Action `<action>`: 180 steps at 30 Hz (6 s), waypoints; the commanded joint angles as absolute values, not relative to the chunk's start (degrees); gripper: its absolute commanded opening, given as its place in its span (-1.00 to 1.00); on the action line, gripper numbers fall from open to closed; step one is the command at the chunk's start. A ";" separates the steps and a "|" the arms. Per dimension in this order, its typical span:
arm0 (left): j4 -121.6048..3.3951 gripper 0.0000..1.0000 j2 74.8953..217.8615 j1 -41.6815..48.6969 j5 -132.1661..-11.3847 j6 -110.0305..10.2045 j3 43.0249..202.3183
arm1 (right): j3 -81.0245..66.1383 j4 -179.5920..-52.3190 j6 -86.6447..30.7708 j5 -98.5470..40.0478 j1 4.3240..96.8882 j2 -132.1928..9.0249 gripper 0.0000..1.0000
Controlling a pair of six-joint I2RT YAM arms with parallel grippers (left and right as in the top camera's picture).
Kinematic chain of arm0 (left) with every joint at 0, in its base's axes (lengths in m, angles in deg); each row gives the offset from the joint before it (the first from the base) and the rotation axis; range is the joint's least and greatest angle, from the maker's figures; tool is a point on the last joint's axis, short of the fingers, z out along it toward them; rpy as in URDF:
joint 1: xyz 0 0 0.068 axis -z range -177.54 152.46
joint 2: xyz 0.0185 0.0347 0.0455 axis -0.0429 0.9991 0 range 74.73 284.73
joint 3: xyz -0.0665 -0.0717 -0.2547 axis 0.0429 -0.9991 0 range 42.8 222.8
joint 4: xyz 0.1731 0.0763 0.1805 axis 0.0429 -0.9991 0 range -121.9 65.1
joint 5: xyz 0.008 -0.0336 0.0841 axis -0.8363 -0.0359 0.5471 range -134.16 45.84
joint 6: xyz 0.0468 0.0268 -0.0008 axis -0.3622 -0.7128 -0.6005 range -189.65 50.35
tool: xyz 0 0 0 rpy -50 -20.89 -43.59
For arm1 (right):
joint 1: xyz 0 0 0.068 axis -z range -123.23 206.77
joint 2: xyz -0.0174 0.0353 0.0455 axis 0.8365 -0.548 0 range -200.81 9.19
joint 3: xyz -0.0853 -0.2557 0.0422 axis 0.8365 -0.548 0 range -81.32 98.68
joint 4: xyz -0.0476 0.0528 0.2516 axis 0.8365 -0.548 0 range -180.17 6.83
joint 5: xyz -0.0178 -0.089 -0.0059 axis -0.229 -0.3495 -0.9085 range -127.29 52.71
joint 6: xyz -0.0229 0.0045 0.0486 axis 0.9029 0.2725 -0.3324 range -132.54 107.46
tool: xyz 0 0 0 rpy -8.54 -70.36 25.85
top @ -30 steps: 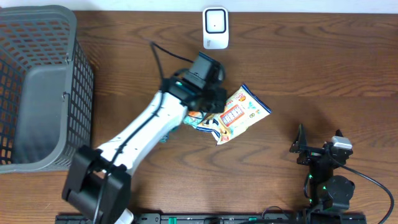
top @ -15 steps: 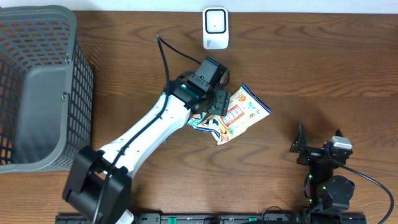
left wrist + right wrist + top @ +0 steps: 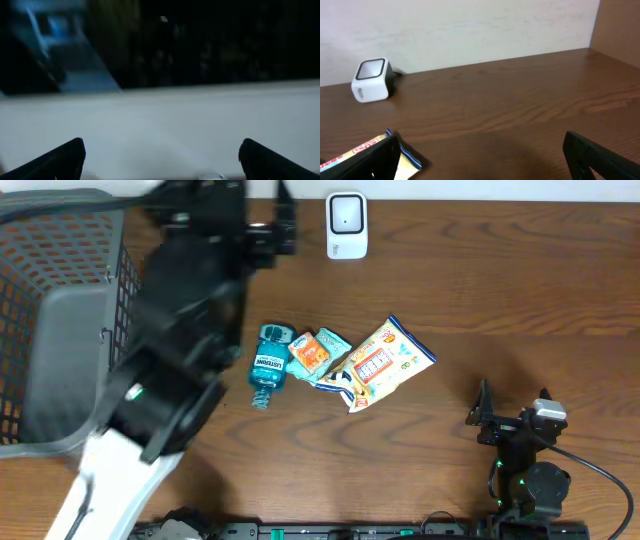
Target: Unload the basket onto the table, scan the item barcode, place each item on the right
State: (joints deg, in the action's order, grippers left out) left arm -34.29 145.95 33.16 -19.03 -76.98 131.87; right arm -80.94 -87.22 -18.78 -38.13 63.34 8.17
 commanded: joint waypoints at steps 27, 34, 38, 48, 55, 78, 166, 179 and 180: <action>-48.45 0.96 123.53 31.39 -34.82 -87.34 123.96 | -81.00 -86.59 -17.55 -42.18 63.95 8.33 0.98; -47.55 0.96 114.43 31.39 -37.77 -84.68 121.97 | -81.00 -86.48 -17.64 -45.08 63.95 8.33 0.98; -47.64 0.96 109.76 31.36 -37.74 -84.11 121.67 | -81.00 -86.74 -29.27 -34.24 63.95 8.33 0.99; -46.29 0.96 99.97 21.27 -38.05 -83.87 119.33 | -81.00 -85.28 -58.93 -11.51 63.64 8.06 0.99; -48.23 0.95 92.10 10.47 -46.40 -82.38 118.80 | -81.00 -81.39 -79.06 -9.96 63.69 8.06 0.98; -55.01 0.96 74.92 2.88 -56.56 -82.43 117.08 | -66.86 -94.94 -57.73 -5.57 61.24 -10.52 0.98; -56.19 0.95 95.97 2.91 -55.54 -82.40 82.98 | -37.07 -92.73 -56.90 -30.86 17.66 -72.85 0.63; -56.19 0.96 95.97 2.91 -55.54 -82.40 82.98 | -37.09 -102.46 -89.38 -40.54 10.16 -74.36 0.30; -56.19 0.96 95.97 2.91 -55.54 -82.40 82.98 | -37.09 -103.11 -92.13 -41.65 9.48 -75.10 0.30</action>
